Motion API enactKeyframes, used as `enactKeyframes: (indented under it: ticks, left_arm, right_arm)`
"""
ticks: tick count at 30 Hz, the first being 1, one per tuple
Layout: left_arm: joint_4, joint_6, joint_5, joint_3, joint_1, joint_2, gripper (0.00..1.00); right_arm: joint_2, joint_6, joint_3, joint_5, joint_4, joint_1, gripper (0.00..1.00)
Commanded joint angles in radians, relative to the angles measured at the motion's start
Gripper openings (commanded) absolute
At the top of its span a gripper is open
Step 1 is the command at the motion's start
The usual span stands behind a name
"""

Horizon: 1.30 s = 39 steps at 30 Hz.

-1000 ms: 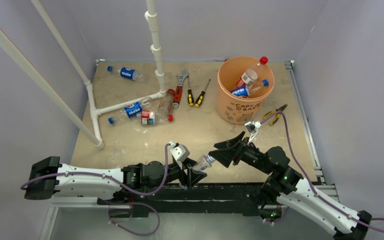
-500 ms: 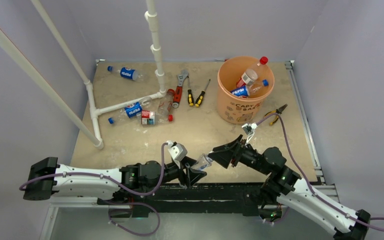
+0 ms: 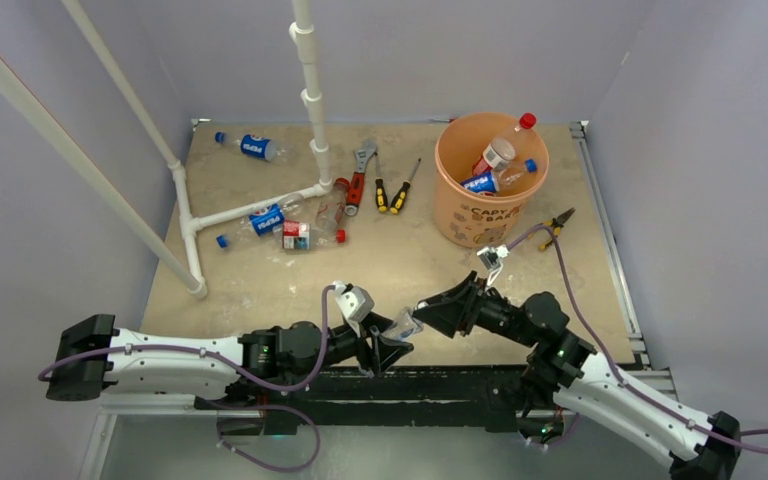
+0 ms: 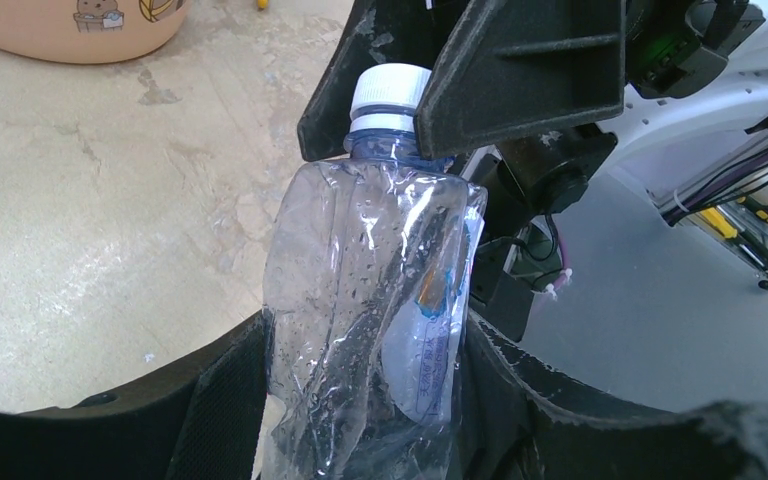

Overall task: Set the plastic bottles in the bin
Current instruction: Pick up the plastic bottle from the corner of the board, then place the plastic bottle in the trash bin.

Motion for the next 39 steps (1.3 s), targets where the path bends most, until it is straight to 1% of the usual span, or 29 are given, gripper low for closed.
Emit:
enactKeyframes:
  ticks: [1,2,3,4,5,6,9,10,13,16,18,20,23,25,27,30,33,35,39]
  left_arm:
    - [0.063,0.014,0.008,0.009,0.001,-0.006,0.39]
    - [0.064,0.012,0.008,0.009,0.002,-0.006,0.39]
    - [0.064,0.009,0.008,0.007,0.001,-0.005,0.39]
    - [0.062,0.005,0.008,0.006,0.001,-0.004,0.40]
    - [0.060,0.001,0.008,0.007,0.001,-0.004,0.45]
    - [0.054,-0.002,0.006,0.008,0.001,-0.003,0.54]
    - [0.011,-0.024,-0.048,0.018,0.001,-0.015,0.77]
    - [-0.009,-0.038,-0.083,0.017,0.001,-0.031,0.82]
    - [-0.085,-0.077,-0.217,0.003,0.001,-0.121,0.92]
    - [-0.148,-0.100,-0.303,-0.032,0.001,-0.264,0.97]
    - [-0.184,-0.116,-0.352,-0.060,0.001,-0.382,0.99]
    - [-0.213,-0.130,-0.375,-0.082,0.001,-0.468,0.99]
    - [-0.226,-0.140,-0.380,-0.111,0.001,-0.555,0.99]
    - [-0.232,-0.148,-0.375,-0.120,0.001,-0.572,0.99]
    - [-0.235,-0.154,-0.369,-0.118,0.001,-0.561,0.99]
    - [-0.235,-0.160,-0.361,-0.099,0.001,-0.507,0.99]
    - [-0.238,-0.153,-0.354,-0.066,0.001,-0.434,0.99]
    - [-0.242,-0.151,-0.352,-0.043,0.001,-0.390,0.99]
    - [-0.234,-0.149,-0.347,-0.025,0.001,-0.331,0.99]
  right_arm:
    - [0.004,0.001,-0.008,-0.043,0.048,0.003,0.46]
    - [-0.003,0.001,-0.011,-0.042,0.048,0.003,0.39]
    - [-0.008,0.002,-0.012,-0.045,0.050,0.003,0.30]
    - [-0.010,0.003,-0.012,-0.048,0.052,0.003,0.19]
    - [-0.012,0.003,-0.010,-0.048,0.047,0.003,0.01]
    - [-0.013,0.000,-0.004,-0.044,0.032,0.003,0.00]
    - [-0.038,-0.032,0.036,-0.021,-0.028,0.003,0.00]
    - [-0.051,-0.054,0.064,-0.003,-0.068,0.003,0.00]
    - [-0.073,-0.141,0.209,0.076,-0.215,0.003,0.00]
    - [-0.034,-0.261,0.430,0.195,-0.414,0.003,0.00]
    - [0.012,-0.324,0.585,0.311,-0.540,0.003,0.00]
    - [0.044,-0.358,0.701,0.408,-0.616,0.003,0.00]
    - [0.068,-0.419,0.817,0.575,-0.606,0.003,0.00]
    - [0.095,-0.448,0.885,0.691,-0.588,0.003,0.00]
    - [0.139,-0.486,0.947,0.820,-0.556,0.003,0.00]
    - [0.221,-0.562,0.997,1.011,-0.514,0.003,0.00]
    - [0.340,-0.658,1.045,1.152,-0.472,0.003,0.00]
    - [0.432,-0.696,1.088,1.221,-0.469,0.002,0.00]
    - [0.537,-0.774,1.133,1.246,-0.380,-0.030,0.00]
